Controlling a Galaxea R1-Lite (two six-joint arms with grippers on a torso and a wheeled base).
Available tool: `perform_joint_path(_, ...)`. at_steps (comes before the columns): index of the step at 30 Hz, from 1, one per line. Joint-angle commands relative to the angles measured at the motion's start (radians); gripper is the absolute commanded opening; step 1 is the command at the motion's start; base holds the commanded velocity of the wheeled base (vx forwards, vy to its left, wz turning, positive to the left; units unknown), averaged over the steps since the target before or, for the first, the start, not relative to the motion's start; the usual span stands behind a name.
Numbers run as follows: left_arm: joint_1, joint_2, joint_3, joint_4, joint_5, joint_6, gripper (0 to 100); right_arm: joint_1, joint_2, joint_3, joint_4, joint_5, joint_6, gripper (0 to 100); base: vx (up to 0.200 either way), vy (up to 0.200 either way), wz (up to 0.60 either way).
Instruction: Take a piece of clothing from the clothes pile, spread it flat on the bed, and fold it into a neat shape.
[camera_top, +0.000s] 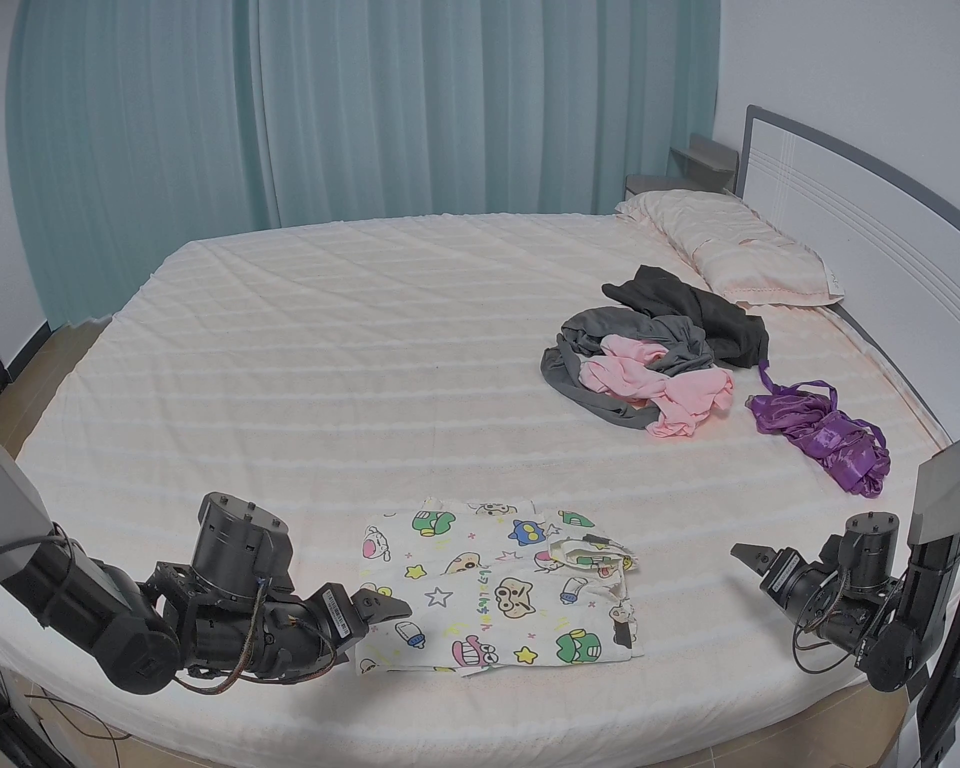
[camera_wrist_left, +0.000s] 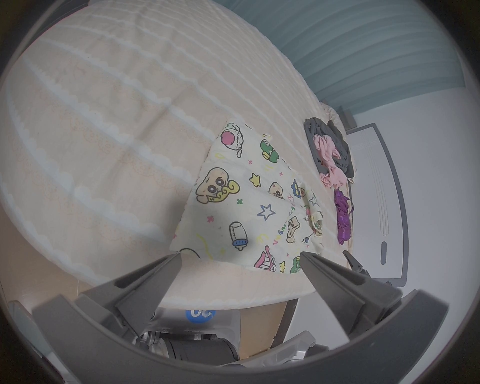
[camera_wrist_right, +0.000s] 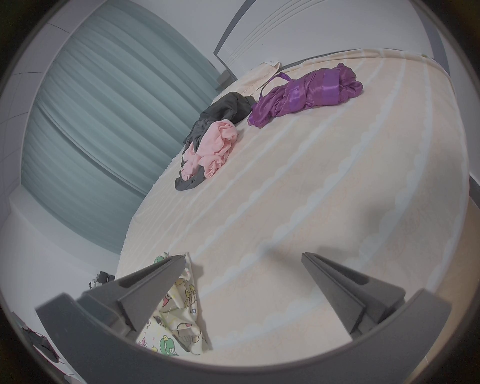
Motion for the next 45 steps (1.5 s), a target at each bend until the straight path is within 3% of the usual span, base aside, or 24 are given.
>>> perform_joint_path(1,0.005,-0.011,0.019,-0.021,-0.002,0.001,100,0.04,0.003,0.018,-0.004,-0.009,0.008,100,0.0,0.0,0.0)
perform_joint_path(8,0.024,0.006,0.12,-0.202,-0.005,0.05,100,0.05,0.0,0.018,-0.006,-0.006,0.012,100,0.0,0.029,0.0)
perform_joint_path(16,0.061,0.052,0.116,-0.225,-0.005,0.055,100,0.128,-0.103,-0.045,-0.006,0.011,0.001,100,0.0,0.2,0.0)
perform_joint_path(20,0.062,0.052,0.119,-0.23,-0.005,0.052,100,0.205,-0.106,-0.122,0.002,0.014,-0.051,100,0.0,0.0,0.0)
perform_joint_path(26,0.065,0.058,0.111,-0.23,-0.007,0.039,100,0.31,-0.073,-0.222,0.021,0.014,-0.054,100,0.0,0.0,0.0)
perform_joint_path(35,0.068,0.058,0.105,-0.233,-0.01,-0.005,100,0.392,-0.063,-0.349,0.142,0.02,-0.049,100,0.0,0.0,0.0)
perform_joint_path(39,0.062,0.06,0.11,-0.244,-0.01,-0.005,100,0.462,-0.02,-0.378,0.194,0.037,0.0,100,0.0,0.0,0.0)
perform_joint_path(45,0.061,0.066,0.11,-0.244,-0.01,-0.005,100,0.465,0.023,-0.395,0.202,0.047,0.06,100,0.0,0.0,0.0)
